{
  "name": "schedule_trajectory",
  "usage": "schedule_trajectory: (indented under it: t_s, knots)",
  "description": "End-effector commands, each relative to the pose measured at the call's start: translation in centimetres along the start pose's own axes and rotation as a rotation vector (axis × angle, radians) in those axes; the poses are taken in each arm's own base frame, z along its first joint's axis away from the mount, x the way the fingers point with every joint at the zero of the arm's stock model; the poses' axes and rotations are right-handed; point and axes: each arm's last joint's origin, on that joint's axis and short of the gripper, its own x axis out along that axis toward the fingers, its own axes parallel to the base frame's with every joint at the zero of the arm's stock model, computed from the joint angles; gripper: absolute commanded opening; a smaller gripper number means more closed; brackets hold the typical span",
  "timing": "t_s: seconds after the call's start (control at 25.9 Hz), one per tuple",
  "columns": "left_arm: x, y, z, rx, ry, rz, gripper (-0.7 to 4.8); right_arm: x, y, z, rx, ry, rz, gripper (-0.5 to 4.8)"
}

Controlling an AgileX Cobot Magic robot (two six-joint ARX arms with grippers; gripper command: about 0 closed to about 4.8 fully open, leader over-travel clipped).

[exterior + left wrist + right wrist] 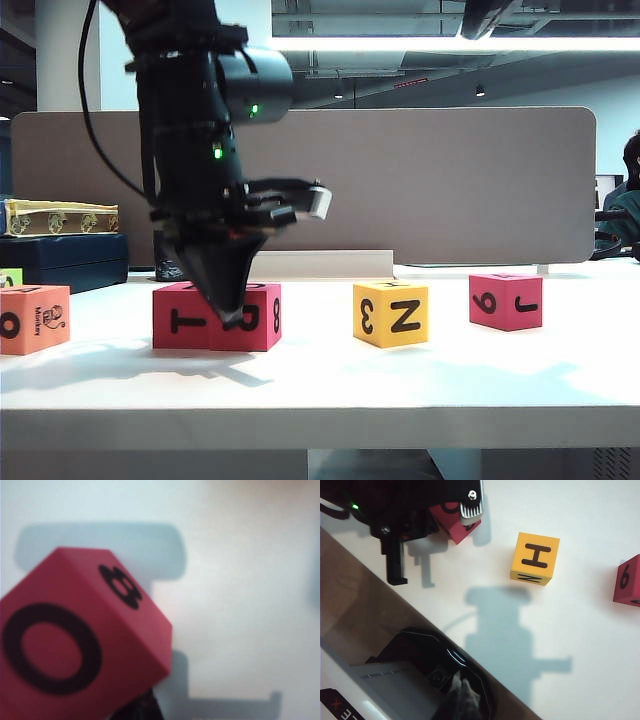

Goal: Select the appropriate blocks from the scattered letter blocks on the table and arrange them in a row to spell out "ALOHA".

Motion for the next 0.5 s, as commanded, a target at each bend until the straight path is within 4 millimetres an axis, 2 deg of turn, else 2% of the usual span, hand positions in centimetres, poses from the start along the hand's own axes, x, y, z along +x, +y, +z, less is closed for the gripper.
schedule_trajectory:
  t_s: [0.04, 0.15, 0.31, 0.39, 0.42, 0.5]
  knots:
    - [-2.8, -0.3, 0.7, 0.021, -0.021, -0.034, -0.06, 0.0, -0.1, 0.4, -0.003, -0.034, -0.036, -0.05]
    - [-5.0, -0.2, 1.6, 0.023, -0.115, -0.097, -0.06, 0.9, -0.3, 0.8, 0.002, -0.014, -0.056, -0.05]
    - [-9.0, 0.2, 2.6, 0.032, -0.18, -0.059, -0.06, 4.4, -1.4, 1.5, 0.025, 0.082, -0.079, -0.05]
    - [-11.3, 0.7, 2.5, 0.036, -0.212, -0.006, -0.06, 6.1, -2.1, 1.8, 0.041, 0.123, -0.092, -0.05]
    - [-12.9, 1.0, 2.2, 0.025, -0.25, 0.022, -0.06, 7.6, -2.6, 2.0, 0.055, 0.155, -0.099, -0.05]
    - [-15.0, 1.6, 1.5, 0.001, -0.304, 0.039, -0.06, 8.9, -3.4, 2.1, 0.072, 0.18, -0.107, -0.05]
